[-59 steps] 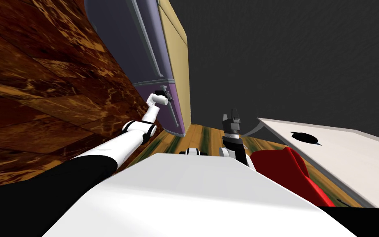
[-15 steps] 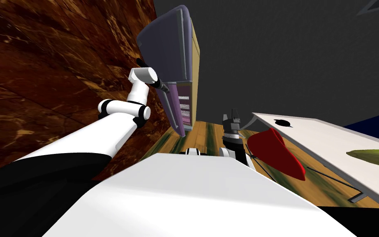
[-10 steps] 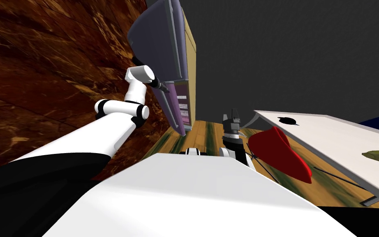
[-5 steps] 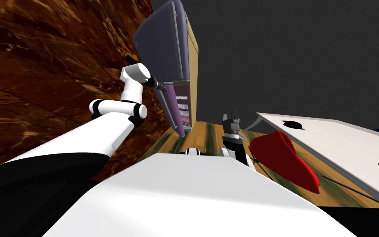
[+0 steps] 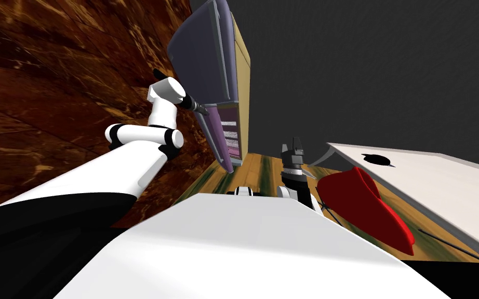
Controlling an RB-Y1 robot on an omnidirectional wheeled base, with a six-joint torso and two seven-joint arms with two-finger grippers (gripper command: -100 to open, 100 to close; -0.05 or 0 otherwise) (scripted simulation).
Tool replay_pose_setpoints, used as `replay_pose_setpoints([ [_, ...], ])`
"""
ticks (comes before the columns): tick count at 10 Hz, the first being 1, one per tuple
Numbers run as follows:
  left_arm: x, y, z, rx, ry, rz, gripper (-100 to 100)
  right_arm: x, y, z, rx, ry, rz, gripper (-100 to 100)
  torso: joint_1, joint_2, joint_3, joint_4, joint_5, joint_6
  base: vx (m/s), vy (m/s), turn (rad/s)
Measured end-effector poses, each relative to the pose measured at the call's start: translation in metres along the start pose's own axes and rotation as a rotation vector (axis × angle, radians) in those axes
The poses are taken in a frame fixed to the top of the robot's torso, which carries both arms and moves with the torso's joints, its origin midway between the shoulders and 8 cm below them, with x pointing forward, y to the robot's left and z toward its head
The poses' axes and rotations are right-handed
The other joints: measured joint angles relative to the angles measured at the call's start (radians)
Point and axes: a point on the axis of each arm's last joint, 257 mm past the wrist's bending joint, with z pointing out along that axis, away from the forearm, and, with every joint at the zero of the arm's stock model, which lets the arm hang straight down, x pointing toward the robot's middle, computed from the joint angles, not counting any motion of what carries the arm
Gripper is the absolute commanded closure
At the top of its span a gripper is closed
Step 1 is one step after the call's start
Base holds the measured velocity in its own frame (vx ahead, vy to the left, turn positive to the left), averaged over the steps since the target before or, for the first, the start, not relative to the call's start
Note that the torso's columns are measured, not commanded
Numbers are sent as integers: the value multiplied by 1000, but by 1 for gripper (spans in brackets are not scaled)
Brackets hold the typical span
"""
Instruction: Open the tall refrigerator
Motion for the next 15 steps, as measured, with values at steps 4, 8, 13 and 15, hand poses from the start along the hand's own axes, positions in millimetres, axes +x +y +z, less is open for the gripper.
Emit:
replay_pose_setpoints([
  [4,-3,-1,2,-2,-3,-5,-100,0,0,0,0,0,0,0,-1,-2,-1,-1,0,-1,-1,10,-3],
  [8,-6,-5,-6,-5,5,-54,-100,0,0,0,0,0,0,0,-4,-3,-2,-1,-1,-1,21,-45,45],
  [13,-11,-16,-13,-14,7,-162,-100,0,0,0,0,0,0,0,1,-1,-1,0,0,0,13,-28,22],
  [15,-9,-17,-15,-21,5,-195,-100,0,0,0,0,0,0,0,-2,-3,-2,2,-2,-2,23,-44,72],
])
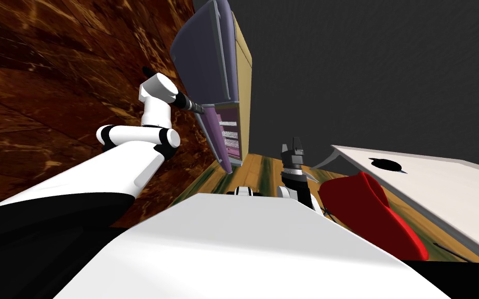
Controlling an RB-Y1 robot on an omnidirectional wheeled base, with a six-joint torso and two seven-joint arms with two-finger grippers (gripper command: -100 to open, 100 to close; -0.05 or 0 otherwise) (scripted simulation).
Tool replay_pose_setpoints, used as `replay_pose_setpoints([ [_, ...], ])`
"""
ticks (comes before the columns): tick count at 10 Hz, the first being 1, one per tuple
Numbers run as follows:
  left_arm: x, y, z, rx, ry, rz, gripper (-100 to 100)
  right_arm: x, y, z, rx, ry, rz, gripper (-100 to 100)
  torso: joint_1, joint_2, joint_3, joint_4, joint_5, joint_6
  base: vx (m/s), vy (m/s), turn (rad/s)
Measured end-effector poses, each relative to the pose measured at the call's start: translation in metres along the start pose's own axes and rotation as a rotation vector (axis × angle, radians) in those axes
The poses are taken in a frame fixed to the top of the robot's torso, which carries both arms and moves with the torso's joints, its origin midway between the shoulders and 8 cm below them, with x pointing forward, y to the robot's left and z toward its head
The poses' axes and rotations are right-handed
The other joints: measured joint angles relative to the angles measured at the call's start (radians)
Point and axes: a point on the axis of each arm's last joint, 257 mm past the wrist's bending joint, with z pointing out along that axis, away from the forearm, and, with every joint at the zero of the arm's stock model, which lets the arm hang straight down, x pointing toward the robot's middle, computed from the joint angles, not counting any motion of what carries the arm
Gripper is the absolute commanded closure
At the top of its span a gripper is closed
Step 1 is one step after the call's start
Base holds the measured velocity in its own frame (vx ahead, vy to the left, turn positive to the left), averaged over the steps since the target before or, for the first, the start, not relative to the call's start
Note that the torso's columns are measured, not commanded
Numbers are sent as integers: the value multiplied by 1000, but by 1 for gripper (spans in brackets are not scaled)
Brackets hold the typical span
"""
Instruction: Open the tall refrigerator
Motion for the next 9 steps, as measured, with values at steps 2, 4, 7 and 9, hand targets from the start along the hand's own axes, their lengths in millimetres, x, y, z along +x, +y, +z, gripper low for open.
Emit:
replay_pose_setpoints([
  [2,-4,-6,-2,-3,-2,-38,-100,0,0,0,0,0,0,0,0,-1,-2,-1,0,3,13,-28,4],
  [4,-3,-6,-2,-2,-2,-43,-100,0,0,0,0,0,0,0,0,-1,-1,-1,-1,4,-4,2,0],
  [7,-6,-8,-3,-2,10,-67,-100,0,0,0,0,0,0,0,-2,-3,-2,-3,0,3,20,-25,30],
  [9,-8,-11,-2,-11,4,-90,-100,0,0,0,0,0,0,0,-2,-2,-1,-7,1,5,-16,-29,-2],
])
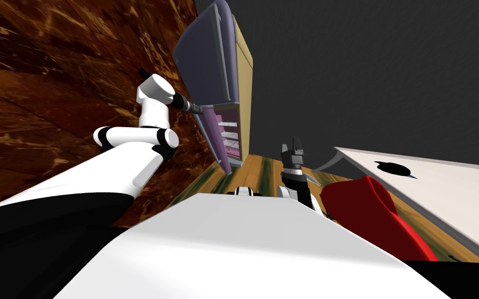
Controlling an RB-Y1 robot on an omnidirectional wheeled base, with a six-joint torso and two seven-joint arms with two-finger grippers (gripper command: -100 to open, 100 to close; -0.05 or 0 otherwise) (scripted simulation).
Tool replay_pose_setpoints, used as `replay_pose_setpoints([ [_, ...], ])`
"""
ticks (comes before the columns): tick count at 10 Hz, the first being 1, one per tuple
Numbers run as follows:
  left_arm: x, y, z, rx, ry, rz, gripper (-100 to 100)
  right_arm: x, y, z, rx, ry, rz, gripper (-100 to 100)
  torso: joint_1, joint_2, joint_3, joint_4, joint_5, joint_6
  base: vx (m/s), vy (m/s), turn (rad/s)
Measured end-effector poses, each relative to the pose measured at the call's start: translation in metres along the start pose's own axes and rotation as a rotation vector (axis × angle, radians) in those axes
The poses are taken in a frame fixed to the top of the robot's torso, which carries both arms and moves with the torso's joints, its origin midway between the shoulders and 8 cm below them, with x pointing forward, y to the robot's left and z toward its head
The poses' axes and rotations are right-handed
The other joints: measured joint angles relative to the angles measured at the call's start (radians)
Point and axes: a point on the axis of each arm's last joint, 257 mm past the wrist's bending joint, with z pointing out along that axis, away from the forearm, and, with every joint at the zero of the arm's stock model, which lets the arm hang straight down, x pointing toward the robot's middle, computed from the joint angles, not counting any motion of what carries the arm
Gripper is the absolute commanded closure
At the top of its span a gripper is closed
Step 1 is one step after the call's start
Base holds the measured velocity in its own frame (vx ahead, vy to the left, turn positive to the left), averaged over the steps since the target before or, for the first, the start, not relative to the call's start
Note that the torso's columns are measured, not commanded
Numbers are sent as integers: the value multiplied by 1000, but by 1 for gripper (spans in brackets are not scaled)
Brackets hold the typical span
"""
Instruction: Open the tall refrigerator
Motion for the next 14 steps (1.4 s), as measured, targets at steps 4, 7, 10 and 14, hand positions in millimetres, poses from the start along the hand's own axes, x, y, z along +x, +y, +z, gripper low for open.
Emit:
replay_pose_setpoints([
  [4,2,14,2,-29,-3,15,100,0,0,0,0,0,0,0,8,7,6,-2,4,2,-34,90,-48],
  [7,0,41,6,-97,-16,40,100,0,0,0,0,0,-1,0,9,2,2,0,5,-6,-94,280,-28],
  [10,0,54,4,-137,-17,60,100,0,0,0,0,0,-1,0,-3,-4,-3,-2,-1,1,-99,245,-8],
  [14,8,82,0,-219,-5,100,100,0,0,0,0,0,-1,0,-2,1,0,0,-1,1,-108,275,-44],
])
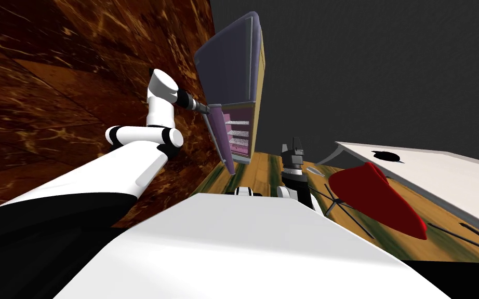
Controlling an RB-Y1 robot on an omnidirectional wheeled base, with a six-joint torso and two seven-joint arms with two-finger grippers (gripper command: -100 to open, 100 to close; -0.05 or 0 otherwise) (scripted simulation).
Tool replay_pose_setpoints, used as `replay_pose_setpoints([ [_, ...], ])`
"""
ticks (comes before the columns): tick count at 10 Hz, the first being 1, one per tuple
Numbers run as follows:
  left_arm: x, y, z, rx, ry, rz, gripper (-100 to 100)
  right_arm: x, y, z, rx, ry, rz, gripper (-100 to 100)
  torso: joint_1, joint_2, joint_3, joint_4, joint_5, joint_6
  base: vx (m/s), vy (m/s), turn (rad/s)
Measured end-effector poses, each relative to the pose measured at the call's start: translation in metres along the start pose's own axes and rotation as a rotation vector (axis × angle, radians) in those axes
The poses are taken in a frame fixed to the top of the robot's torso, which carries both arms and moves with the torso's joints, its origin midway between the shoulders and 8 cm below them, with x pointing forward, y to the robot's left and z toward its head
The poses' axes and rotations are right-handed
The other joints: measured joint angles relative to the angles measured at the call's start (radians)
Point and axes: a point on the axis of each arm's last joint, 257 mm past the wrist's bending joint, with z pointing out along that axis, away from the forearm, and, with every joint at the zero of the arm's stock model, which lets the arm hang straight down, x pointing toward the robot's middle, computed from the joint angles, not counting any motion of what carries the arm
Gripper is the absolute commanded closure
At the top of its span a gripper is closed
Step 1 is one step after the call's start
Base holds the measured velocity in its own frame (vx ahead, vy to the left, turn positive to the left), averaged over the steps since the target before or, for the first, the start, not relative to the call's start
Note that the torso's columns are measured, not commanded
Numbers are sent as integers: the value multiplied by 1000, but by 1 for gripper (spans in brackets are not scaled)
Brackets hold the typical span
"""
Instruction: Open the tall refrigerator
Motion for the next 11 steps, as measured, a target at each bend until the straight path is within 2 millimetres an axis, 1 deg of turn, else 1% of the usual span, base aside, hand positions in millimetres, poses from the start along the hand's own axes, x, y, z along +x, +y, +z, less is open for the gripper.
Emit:
replay_pose_setpoints([
  [1,1,2,0,-4,1,4,-100,0,0,0,0,0,0,0,-11,-1,1,-2,-2,0,20,113,86],
  [3,2,-5,-3,-4,24,-23,-100,0,0,0,0,0,0,0,-11,-5,-3,-2,-4,5,52,134,57],
  [5,-1,-6,-1,-16,26,-39,-100,0,0,0,0,0,1,0,-11,-8,-6,-4,-4,6,-27,20,34],
  [6,-3,-4,0,-21,19,-39,100,0,0,0,0,0,1,0,-10,-9,-6,-6,-3,6,-39,-5,22],
  [7,-3,-3,0,-24,16,-39,100,0,0,0,0,0,1,0,-8,-6,-3,-5,-2,4,-60,153,2],
  [8,-4,3,1,-44,12,-34,100,0,0,0,0,0,0,0,1,-4,-2,-4,0,5,-17,203,-56],
  [9,-3,9,2,-61,9,-28,100,0,0,0,0,0,0,0,2,-5,-3,-3,2,2,-20,190,-35],
  [11,-1,17,1,-86,14,-17,100,0,0,0,0,0,0,0,0,-4,-3,-4,1,1,-44,223,-18],
])
